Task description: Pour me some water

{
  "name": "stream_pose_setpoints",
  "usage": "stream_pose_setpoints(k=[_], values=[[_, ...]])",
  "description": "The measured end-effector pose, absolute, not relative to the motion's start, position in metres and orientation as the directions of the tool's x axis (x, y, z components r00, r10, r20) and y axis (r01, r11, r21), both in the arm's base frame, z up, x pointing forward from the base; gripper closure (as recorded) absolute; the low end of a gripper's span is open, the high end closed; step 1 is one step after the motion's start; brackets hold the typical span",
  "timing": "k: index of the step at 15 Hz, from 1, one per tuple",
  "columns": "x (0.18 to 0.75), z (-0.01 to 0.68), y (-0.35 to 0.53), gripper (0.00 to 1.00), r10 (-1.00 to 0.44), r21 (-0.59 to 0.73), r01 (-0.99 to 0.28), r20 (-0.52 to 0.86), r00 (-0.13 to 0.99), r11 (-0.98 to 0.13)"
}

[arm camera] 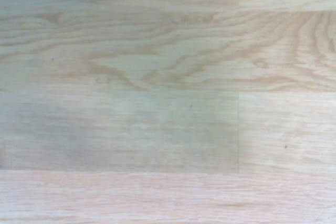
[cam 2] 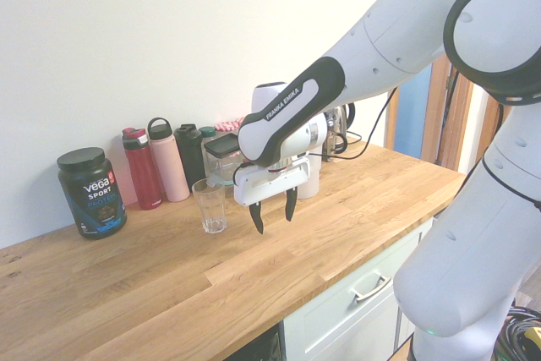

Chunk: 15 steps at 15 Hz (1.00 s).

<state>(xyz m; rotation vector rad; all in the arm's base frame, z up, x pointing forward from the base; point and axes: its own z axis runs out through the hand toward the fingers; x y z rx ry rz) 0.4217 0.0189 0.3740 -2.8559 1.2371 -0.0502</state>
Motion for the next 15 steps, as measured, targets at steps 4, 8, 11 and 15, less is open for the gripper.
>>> stream_pose_setpoints(k=[4,8,11,15], values=[[0.431,0.402,0.013,0.0,-0.738,-0.055,-0.736,0.034,0.674,-0.675],[0.428,0.543,-0.007,0.0,-0.77,-0.118,-0.761,0.089,0.632,-0.638],[0.412,0.633,-0.054,0.0,-0.835,-0.132,-0.825,0.128,0.535,-0.549],[0.418,0.632,-0.143,0.0,-0.887,-0.129,-0.877,0.092,0.453,-0.462]])
